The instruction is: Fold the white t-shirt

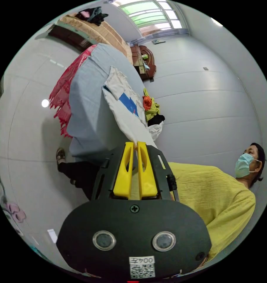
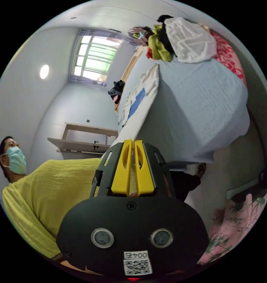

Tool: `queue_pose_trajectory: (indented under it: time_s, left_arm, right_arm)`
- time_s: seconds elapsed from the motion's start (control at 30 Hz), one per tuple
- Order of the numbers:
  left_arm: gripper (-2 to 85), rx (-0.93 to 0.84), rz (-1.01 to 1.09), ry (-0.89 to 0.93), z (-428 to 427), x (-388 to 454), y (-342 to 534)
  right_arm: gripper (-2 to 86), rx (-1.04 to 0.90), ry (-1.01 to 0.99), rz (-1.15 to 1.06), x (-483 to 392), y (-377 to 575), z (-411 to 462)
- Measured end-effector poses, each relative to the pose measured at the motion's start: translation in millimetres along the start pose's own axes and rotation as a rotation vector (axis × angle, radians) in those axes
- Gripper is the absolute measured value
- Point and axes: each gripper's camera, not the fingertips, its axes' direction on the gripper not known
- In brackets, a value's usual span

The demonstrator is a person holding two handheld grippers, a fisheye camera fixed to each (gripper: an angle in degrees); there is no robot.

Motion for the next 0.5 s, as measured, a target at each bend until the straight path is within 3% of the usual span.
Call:
queue_pose_trajectory:
  time_s: [0.23,0.5]
  left_arm:
    - [3.1,0.105,-0.084,0.091,4.8,-6.4,-33.0]
    - [3.1,0.194,-0.098,0.193,14.5,24.1,-165.6]
  right_arm:
    - [-0.2,0.1,-0.085,0.112,32.7,-67.1,22.7]
    - [-0.2,0.19,-0.039,0.094,4.5,-190.7,70.4]
